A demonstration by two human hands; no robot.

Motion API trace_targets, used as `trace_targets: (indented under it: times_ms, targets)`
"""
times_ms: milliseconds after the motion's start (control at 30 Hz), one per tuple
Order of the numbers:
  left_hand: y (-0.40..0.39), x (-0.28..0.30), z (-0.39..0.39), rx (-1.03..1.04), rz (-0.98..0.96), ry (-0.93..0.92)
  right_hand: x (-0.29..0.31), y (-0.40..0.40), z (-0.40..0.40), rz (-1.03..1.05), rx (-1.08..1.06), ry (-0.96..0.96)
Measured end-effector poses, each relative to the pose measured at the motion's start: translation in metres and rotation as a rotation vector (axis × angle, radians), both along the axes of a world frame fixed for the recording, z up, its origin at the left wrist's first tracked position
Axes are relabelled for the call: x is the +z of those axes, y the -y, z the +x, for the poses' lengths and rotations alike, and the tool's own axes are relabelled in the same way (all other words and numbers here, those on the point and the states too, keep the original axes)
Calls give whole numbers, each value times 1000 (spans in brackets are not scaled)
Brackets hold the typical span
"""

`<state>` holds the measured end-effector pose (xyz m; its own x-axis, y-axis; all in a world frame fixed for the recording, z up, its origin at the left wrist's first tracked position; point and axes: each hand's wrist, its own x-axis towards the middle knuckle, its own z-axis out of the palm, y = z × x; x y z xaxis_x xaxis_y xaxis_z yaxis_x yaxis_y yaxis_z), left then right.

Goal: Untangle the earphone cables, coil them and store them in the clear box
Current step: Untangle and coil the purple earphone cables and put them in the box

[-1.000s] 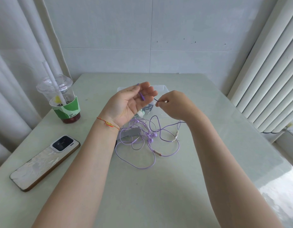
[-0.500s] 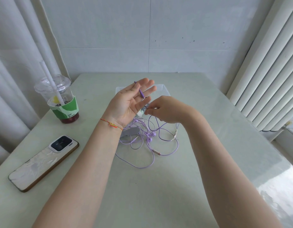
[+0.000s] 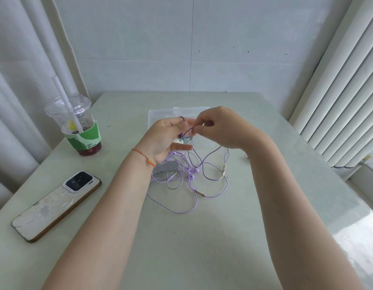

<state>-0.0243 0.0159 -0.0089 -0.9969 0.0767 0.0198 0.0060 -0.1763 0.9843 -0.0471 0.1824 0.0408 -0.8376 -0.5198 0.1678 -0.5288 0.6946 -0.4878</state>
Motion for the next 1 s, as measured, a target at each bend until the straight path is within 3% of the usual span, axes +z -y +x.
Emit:
trace_targets:
  times_ms: [267, 433, 533, 767, 1000]
  targets:
    - [-5, 6, 4, -167, 31, 80, -5, -2, -10, -244, -106, -79]
    - [-6, 9, 8, -307, 16, 144, -9, -1, -13, -332, -57, -45]
    - [-5, 11, 10, -311, 123, 112, -11, 0, -13, -354, -37, -6]
    - [4, 14, 8, -342, 633, 10, -20, 3, -9, -115, 38, 190]
    - [8, 6, 1, -81, 477, -13, -16, 6, -2, 51, 122, 270]
